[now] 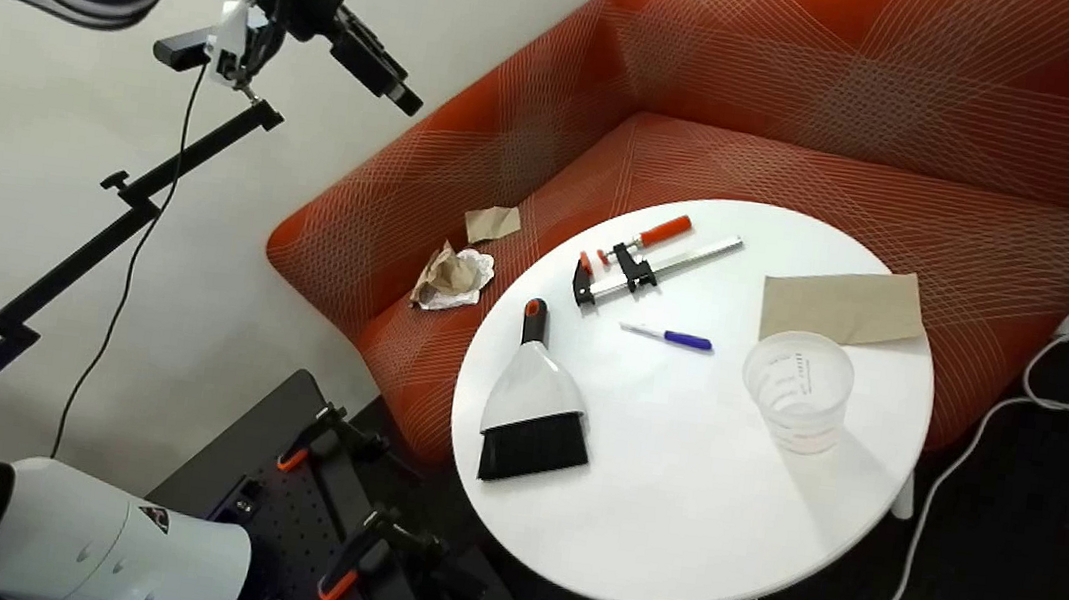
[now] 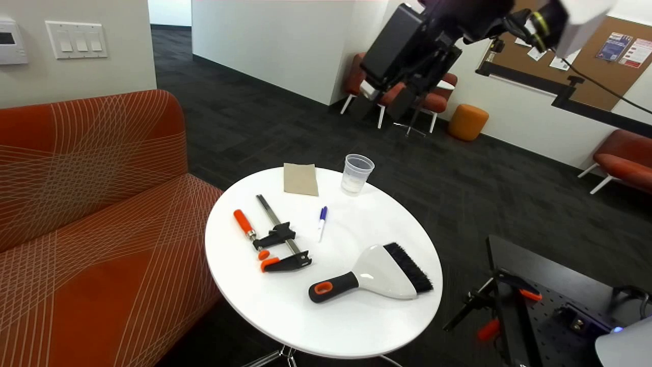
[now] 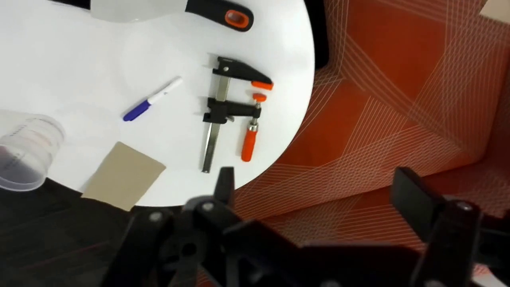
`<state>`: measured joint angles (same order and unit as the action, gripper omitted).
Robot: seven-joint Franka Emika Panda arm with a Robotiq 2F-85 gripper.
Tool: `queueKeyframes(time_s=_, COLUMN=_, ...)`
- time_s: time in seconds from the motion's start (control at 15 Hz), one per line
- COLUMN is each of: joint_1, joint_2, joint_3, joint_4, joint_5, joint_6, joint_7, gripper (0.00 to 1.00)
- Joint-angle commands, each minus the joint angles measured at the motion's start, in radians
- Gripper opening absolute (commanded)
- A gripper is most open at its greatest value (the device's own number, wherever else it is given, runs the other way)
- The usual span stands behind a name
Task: Pick up the pen from the table and put it in the plastic cup. Pick up the pen from the plastic cup and put it back on the table. Pick up the plastic cup and move it to the left.
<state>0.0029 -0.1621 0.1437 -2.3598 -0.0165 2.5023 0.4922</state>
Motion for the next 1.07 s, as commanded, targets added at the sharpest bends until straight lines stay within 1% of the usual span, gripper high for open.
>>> queueKeyframes(time_s=0.0, joint_1=-0.053, joint_2=0.125, joint_3=-0.014, joint_4=0.07, joint_5=-0.114, joint_6=0.065, joint_7=0.216, gripper=1.0)
queueKeyframes(time_s=0.13, joint_1=-0.062, joint_2=0.191, joint_3=-0.043, joint_4=0.098, joint_5=-0.2, joint_6=0.086, joint_7=0.357, gripper=1.0)
queueKeyframes(time_s=0.27, joint_1=-0.054, joint_2=0.254, joint_3=-0.091, joint_4=0.127, joint_5=-0.273, joint_6=0.085, joint_7=0.488, gripper=1.0)
queueKeyframes(time_s=0.47, joint_1=-0.029, joint_2=0.338, joint_3=-0.17, joint_4=0.162, joint_5=-0.322, joint_6=0.066, joint_7=0.65, gripper=1.0)
queueKeyframes(time_s=0.6, joint_1=-0.009, joint_2=0.384, joint_3=-0.211, joint_4=0.171, joint_5=-0.318, joint_6=0.062, joint_7=0.74, gripper=1.0)
queueKeyframes(time_s=0.67, joint_1=0.0, joint_2=0.405, joint_3=-0.226, joint_4=0.172, joint_5=-0.304, joint_6=0.066, joint_7=0.763, gripper=1.0)
queueKeyframes(time_s=0.87, joint_1=0.016, joint_2=0.473, joint_3=-0.249, joint_4=0.175, joint_5=-0.25, joint_6=0.085, joint_7=0.8, gripper=1.0)
queueKeyframes(time_s=1.0, joint_1=0.013, joint_2=0.523, joint_3=-0.25, joint_4=0.183, joint_5=-0.194, joint_6=0.101, joint_7=0.798, gripper=1.0)
